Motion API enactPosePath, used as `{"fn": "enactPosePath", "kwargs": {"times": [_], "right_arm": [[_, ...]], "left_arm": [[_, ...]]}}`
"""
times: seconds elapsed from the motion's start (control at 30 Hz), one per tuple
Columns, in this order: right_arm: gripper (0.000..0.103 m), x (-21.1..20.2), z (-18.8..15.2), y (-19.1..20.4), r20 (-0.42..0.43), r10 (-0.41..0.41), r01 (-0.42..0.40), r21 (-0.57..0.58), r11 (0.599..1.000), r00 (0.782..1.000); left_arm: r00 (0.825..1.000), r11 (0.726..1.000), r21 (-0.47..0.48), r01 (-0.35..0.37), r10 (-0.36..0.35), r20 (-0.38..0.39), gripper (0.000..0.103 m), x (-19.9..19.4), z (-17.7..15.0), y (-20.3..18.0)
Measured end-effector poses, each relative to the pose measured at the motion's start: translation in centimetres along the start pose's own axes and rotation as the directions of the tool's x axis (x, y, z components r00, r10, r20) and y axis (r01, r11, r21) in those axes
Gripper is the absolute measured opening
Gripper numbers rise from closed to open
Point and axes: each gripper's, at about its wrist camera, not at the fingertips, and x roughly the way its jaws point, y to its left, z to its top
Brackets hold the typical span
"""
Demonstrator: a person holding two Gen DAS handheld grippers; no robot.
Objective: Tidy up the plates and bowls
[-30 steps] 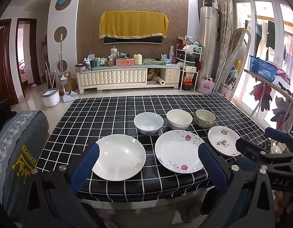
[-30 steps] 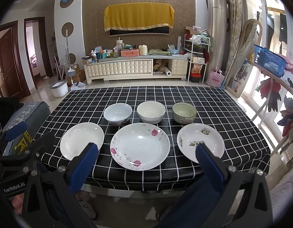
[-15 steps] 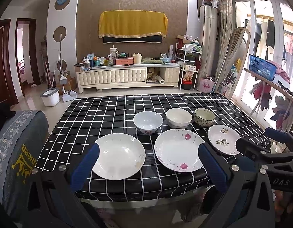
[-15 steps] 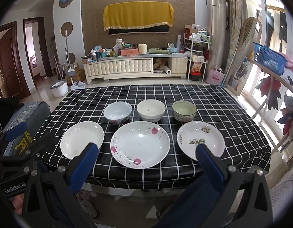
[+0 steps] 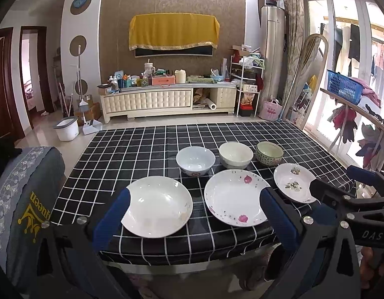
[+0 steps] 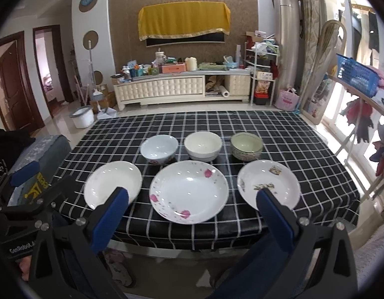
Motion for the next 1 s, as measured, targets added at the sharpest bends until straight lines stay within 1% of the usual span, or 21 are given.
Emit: {"fn": "enactPosePath", "kwargs": {"times": [0.13, 0.2, 0.23, 0.33, 0.4, 0.5, 0.53, 0.6, 0.67, 0.73, 0.8, 0.87, 1.0], "right_arm": [[0.103, 0.4, 1.3, 0.5, 0.022, -0.002, 0.002, -0.013, 1.000, 1.000], [0.103, 1.2, 2.5, 1.0, 0.021, 0.010, -0.009, -0.027, 1.000, 1.000], [0.103, 1.5, 2.8, 1.1, 0.021, 0.021, -0.020, -0.026, 0.999, 1.000], [0.103, 2.6, 4.4, 1.9, 0.035, 0.062, -0.061, -0.034, 0.998, 0.997], [0.103, 3.6, 5.5, 2.6, 0.052, 0.081, -0.079, -0.044, 0.996, 0.995], [0.103, 5.1, 6.4, 3.6, 0.076, 0.154, -0.151, -0.052, 0.987, 0.985], [0.103, 5.9, 6.7, 4.0, 0.066, 0.179, -0.177, -0.045, 0.983, 0.982], [0.103, 7.6, 7.2, 4.8, 0.035, 0.184, -0.182, -0.037, 0.983, 0.982], [0.103, 9.3, 7.4, 5.7, -0.003, 0.178, -0.178, -0.043, 0.983, 0.984], [0.103, 11.2, 7.4, 6.7, -0.042, 0.178, -0.181, -0.065, 0.981, 0.983], [0.103, 13.2, 7.1, 7.6, -0.086, 0.183, -0.190, -0.087, 0.978, 0.979], [0.103, 14.3, 6.9, 8.1, -0.107, 0.171, -0.182, -0.105, 0.978, 0.979], [0.103, 17.2, 5.9, 9.8, -0.191, 0.180, -0.209, -0.143, 0.967, 0.965]], "left_arm": [[0.999, 1.000, 0.009, -0.023, 0.023, 0.024, 0.103, 0.2, 1.4, 0.6], [0.998, 0.998, 0.024, -0.054, 0.053, 0.047, 0.103, 0.5, 2.3, 1.1], [0.996, 0.997, 0.032, -0.074, 0.072, 0.046, 0.103, 0.7, 2.8, 1.6], [0.994, 0.994, 0.015, -0.106, 0.105, 0.013, 0.103, 1.9, 4.5, 3.4], [0.995, 0.995, 0.000, -0.102, 0.102, 0.006, 0.103, 2.5, 5.3, 4.8], [0.992, 0.992, -0.019, -0.125, 0.125, -0.013, 0.103, 3.6, 6.3, 6.6], [0.990, 0.990, -0.027, -0.138, 0.137, -0.021, 0.103, 4.1, 6.6, 7.4], [0.986, 0.986, -0.045, -0.163, 0.161, -0.032, 0.103, 4.9, 6.7, 8.7], [0.980, 0.979, -0.064, -0.193, 0.189, -0.065, 0.103, 5.9, 6.6, 9.9], [0.978, 0.978, -0.095, -0.186, 0.175, -0.111, 0.103, 7.2, 6.2, 11.3], [0.973, 0.975, -0.120, -0.189, 0.169, -0.158, 0.103, 8.7, 5.6, 12.6], [0.967, 0.973, -0.125, -0.193, 0.167, -0.191, 0.103, 9.9, 4.8, 13.6], [0.955, 0.971, -0.125, -0.202, 0.167, -0.244, 0.103, 12.2, 2.9, 14.7]]}}
